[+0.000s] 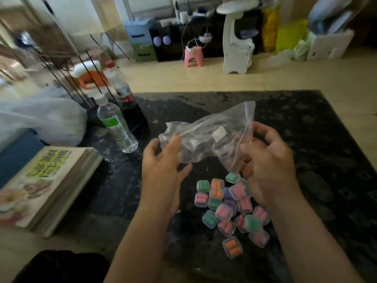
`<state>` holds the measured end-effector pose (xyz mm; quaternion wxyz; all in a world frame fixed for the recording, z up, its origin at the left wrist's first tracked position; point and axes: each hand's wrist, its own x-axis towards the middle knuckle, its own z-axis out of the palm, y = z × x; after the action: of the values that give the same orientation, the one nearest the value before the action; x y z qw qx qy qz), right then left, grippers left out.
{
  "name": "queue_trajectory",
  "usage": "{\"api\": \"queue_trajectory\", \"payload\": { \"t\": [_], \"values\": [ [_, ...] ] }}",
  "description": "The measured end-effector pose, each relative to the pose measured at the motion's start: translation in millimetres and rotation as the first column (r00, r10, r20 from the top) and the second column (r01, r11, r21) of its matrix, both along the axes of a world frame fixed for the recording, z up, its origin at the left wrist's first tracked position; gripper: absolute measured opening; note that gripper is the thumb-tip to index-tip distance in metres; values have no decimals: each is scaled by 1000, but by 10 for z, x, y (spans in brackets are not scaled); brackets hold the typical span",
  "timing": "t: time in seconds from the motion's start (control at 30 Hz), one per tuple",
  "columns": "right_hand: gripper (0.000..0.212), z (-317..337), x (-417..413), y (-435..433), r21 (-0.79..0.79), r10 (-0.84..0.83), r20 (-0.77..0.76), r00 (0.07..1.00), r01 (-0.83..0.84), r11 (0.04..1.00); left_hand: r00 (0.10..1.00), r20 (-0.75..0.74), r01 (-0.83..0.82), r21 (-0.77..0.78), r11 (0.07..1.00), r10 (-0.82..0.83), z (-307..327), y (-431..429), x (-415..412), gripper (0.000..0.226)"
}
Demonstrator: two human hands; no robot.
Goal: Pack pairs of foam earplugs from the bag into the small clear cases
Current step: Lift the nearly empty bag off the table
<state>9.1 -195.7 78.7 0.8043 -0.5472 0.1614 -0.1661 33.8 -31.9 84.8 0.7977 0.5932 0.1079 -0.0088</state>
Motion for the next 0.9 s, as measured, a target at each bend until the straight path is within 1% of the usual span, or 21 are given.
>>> {"api": "queue_trajectory", "payload": {
  "t": [0.03, 0.07, 0.17, 0.23, 0.37, 0.4, 0.53, 0.6, 0.67, 0.73, 0.8, 0.9],
  "values": [
    [42, 55, -45, 67, 8, 24, 14, 1000, -24, 1000, 999, -40, 26, -67, 997, -29, 71, 67, -32, 42],
    [44, 100, -83, 140, 10, 44, 24, 999, -45, 999, 998, -45, 37, -82, 996, -41, 136, 135, -75, 32],
    [45, 231, -204, 401, -8, 90, 33, 995, -90, 996, 1000, 11, -3, -88, 996, 4, 319, 361, -279, 18],
    [44, 310, -270, 606, -13, 126, 38, 991, -125, 992, 998, 47, -34, -94, 995, 38, 455, 574, -421, 19],
    [43, 458, -367, 1196, -15, 252, 40, 967, -252, 968, 989, 67, -125, -130, 984, 135, 622, 1181, -716, 42],
    [43, 474, -383, 1378, -10, 288, 35, 957, -288, 958, 984, 65, -157, -131, 979, 167, 646, 1358, -789, 45],
    [39, 481, -494, 2208, 22, 455, -8, 890, -455, 890, 937, 38, -337, -170, 926, 348, 665, 2193, -1143, 40],
    [41, 435, -603, 2645, 21, 532, -28, 846, -531, 847, 899, 24, -432, -130, 893, 438, 609, 2637, -1381, 36],
    [44, 383, -731, 3070, 9, 603, -81, 793, -605, 797, 858, 1, -512, -86, 855, 514, 508, 3041, -1632, 27],
    [45, 277, -854, 3453, 15, 654, -132, 745, -658, 753, 826, -21, -562, -93, 822, 563, 358, 3373, -1875, 22],
    [43, 151, -940, 3779, 2, 694, -161, 702, -703, 711, 811, -60, -585, -99, 805, 582, 208, 3618, -2054, 22],
    [41, -28, -1001, 4121, -6, 712, -225, 666, -731, 682, 785, -123, -618, -86, 782, 607, -64, 3913, -2180, 24]
  ]
}}
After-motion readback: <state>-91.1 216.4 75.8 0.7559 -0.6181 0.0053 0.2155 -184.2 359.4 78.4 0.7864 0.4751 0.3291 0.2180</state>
